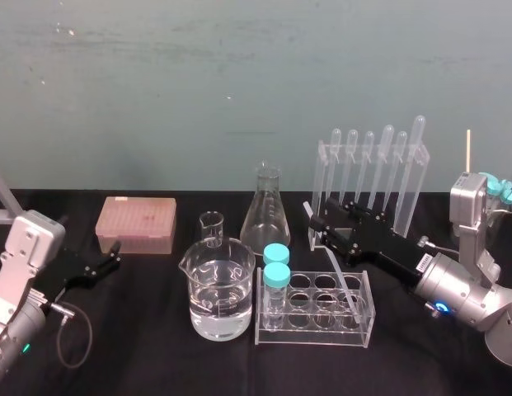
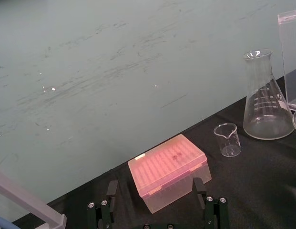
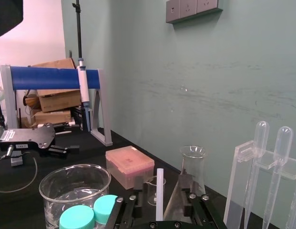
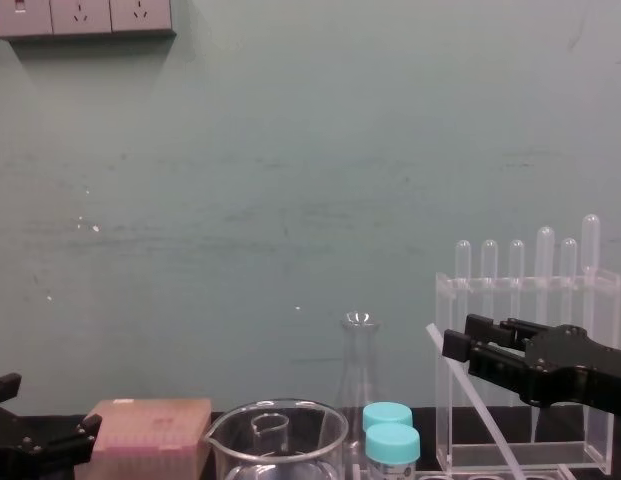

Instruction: Pick up the stirring rod with one hand, then place it down.

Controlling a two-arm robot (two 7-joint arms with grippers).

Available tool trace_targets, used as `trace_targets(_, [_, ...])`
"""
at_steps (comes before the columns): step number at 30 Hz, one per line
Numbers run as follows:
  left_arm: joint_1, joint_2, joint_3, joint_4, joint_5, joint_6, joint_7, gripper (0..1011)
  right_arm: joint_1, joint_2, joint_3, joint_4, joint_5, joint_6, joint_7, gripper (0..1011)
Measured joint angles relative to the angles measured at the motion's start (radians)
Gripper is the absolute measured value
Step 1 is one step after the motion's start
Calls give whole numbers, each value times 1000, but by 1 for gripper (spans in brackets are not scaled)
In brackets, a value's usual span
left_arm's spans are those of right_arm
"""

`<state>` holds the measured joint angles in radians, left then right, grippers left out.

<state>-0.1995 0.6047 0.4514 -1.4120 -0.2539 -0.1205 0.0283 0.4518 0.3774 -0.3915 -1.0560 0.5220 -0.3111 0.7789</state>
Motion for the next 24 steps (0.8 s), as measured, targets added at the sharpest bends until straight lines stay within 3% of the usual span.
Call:
trace_targets(15, [0, 0, 0, 0, 0, 0, 0, 1000, 0, 0, 0, 0, 0, -1, 1, 895])
trace_targets(19, [0, 0, 0, 0, 0, 0, 0, 1000, -17, -4, 28, -30, 5, -59, -21, 987])
trace_targets(24, [0, 0, 0, 0, 0, 0, 0, 1000, -51, -9, 79, -102, -29, -116, -129, 1003])
